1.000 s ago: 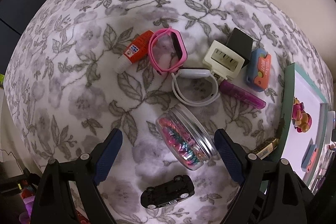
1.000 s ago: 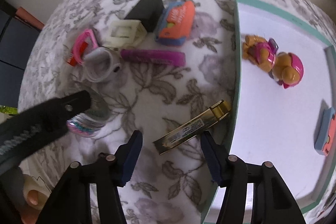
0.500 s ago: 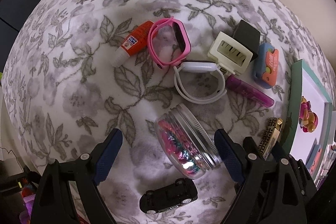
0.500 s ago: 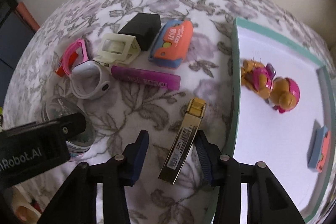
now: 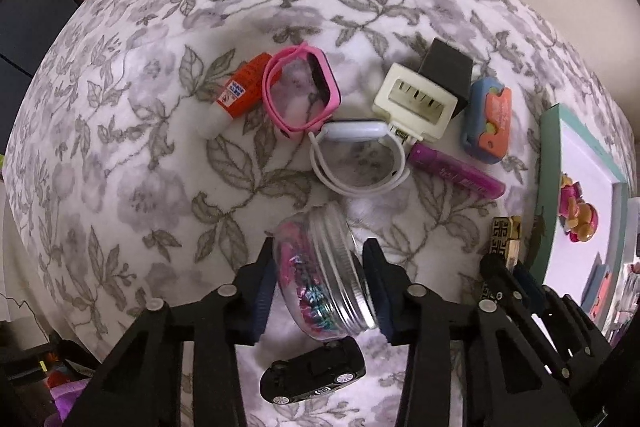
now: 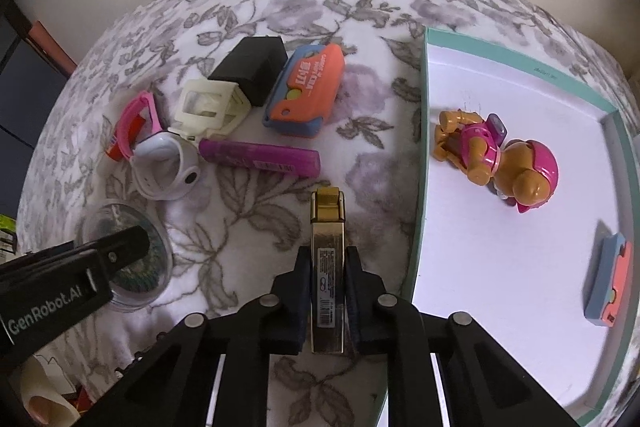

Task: Organize rigid objects
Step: 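Grasp the glass jar with the left tool while the right tool grasps the gold harmonica, then carry the jar and harmonica over the tray with both tools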

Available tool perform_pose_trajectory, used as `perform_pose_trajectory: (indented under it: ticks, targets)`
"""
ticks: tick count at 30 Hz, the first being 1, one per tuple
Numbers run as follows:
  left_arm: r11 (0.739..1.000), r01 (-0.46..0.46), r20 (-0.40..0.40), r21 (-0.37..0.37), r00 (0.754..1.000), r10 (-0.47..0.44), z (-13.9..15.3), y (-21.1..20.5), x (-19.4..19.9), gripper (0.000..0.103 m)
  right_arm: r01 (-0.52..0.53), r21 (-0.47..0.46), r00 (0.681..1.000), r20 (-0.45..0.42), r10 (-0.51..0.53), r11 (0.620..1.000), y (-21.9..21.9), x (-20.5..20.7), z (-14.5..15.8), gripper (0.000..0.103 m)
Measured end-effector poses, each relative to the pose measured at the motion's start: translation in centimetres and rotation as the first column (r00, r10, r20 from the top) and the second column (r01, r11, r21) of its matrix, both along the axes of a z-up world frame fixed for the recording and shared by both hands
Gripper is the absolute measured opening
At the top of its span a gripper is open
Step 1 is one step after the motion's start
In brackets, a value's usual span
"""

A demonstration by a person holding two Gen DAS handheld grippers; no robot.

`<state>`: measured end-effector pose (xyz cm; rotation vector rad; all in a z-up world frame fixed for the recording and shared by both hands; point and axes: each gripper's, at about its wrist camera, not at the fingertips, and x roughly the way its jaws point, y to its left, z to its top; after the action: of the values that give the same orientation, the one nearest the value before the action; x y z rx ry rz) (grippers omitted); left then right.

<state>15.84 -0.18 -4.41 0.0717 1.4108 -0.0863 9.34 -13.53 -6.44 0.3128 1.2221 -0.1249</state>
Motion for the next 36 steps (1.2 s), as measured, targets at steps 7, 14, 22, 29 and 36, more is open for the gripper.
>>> perform_pose_trajectory:
  ticks: [7,14,22,29,36]
  targets:
    - [1.000,0.003,0.034,-0.007,0.999,-0.003,1.3,-0.3,0.1,0.036,0.008,0.025,0.999,0.036,-0.009,1.000,-0.6,-0.3,1.6,0.016]
    - [0.999,-0.010,0.061,-0.049,0.998,0.013,3.2,0.9,0.1,0.036,0.035,0.052,0.996,0.077,-0.039,0.998,-1.7,-0.7,3.3,0.016]
    - [0.992,0.019,0.138,-0.125,0.990,-0.002,6.6,0.4,-0.7,0.036,0.102,0.071,0.987,0.114,-0.109,0.992,-4.7,-1.6,5.0,0.016]
    - [0.961,0.136,0.148,-0.242,0.984,-0.102,7.7,-3.3,-2.7,0.036,0.209,0.068,0.973,0.088,-0.215,0.976,-9.2,-3.8,4.4,0.016]
    - [0.921,0.305,0.139,-0.242,0.950,-0.278,6.8,-9.2,-6.2,0.036,0.318,0.057,0.946,0.049,-0.320,0.947,-13.9,-6.5,3.6,0.017]
